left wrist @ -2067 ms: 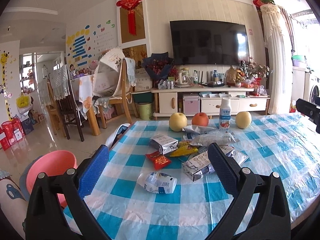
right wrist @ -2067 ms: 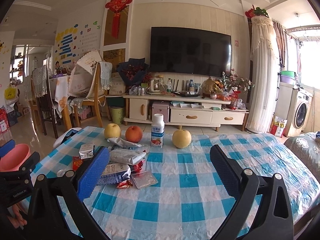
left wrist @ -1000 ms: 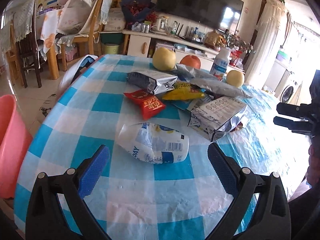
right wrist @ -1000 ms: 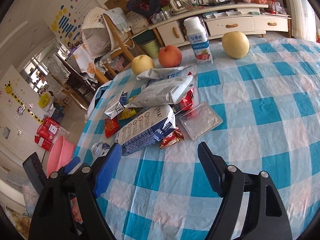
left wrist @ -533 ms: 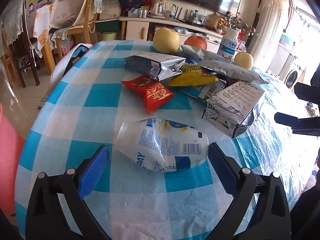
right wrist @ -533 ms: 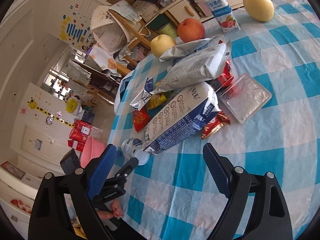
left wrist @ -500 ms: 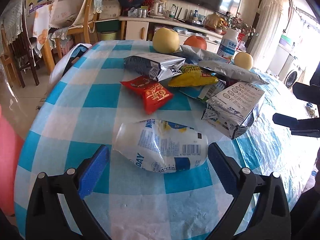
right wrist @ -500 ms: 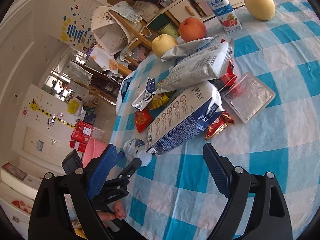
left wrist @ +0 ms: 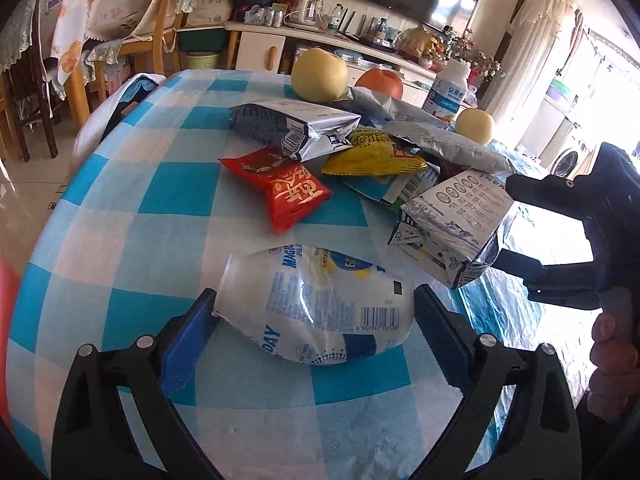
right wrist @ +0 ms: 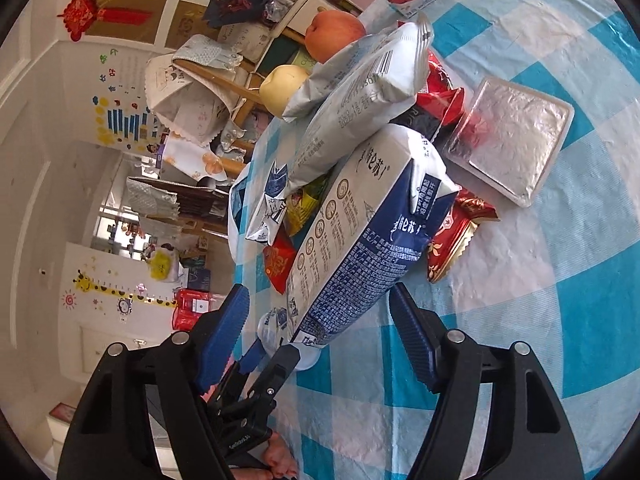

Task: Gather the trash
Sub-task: 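Grasp the crumpled white bottle with left tool while right tool grasps the blue milk carton, then carry both items over the pink bucket and open both tools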

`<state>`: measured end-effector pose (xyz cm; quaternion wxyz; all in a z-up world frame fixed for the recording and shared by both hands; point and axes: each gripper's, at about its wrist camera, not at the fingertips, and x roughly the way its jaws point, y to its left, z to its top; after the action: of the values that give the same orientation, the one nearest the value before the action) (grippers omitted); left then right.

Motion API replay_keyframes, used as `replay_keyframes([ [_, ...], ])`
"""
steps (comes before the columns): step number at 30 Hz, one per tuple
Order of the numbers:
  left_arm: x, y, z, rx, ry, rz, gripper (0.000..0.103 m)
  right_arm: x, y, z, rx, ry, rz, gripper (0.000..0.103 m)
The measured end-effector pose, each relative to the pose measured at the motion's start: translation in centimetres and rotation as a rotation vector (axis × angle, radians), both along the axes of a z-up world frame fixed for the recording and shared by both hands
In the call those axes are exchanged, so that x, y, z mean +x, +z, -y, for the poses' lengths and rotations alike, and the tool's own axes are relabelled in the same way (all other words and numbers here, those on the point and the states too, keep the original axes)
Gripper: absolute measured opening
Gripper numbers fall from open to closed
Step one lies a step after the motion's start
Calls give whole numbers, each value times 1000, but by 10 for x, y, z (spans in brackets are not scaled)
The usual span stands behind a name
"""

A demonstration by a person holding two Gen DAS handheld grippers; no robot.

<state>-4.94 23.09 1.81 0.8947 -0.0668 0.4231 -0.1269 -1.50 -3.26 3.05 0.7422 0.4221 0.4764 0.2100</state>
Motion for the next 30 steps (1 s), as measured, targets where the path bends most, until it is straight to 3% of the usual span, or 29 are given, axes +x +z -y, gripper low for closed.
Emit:
replay_keyframes([
  [5, -1, 0, -1, -13, 1, 3, 95, 3, -5, 0, 5, -25, -12, 67],
  [7, -1, 1, -1, -19, 2, 10, 95, 5, -6, 0, -3, -43, -14, 58],
  [9, -3, 2, -3, -25, 4, 22, 95, 4, -8, 2, -4, -53, -20, 44],
  [11, -6, 5, -6, -35, 10, 43, 95, 2, -8, 4, -12, -59, -16, 41],
  [22, -23, 21, -17, -88, 32, 127, 95, -24, 3, 9, -26, -55, 10, 33],
  [30, -46, 50, -52, -116, 134, 226, 95, -42, 25, -3, -50, -22, 88, 32],
])
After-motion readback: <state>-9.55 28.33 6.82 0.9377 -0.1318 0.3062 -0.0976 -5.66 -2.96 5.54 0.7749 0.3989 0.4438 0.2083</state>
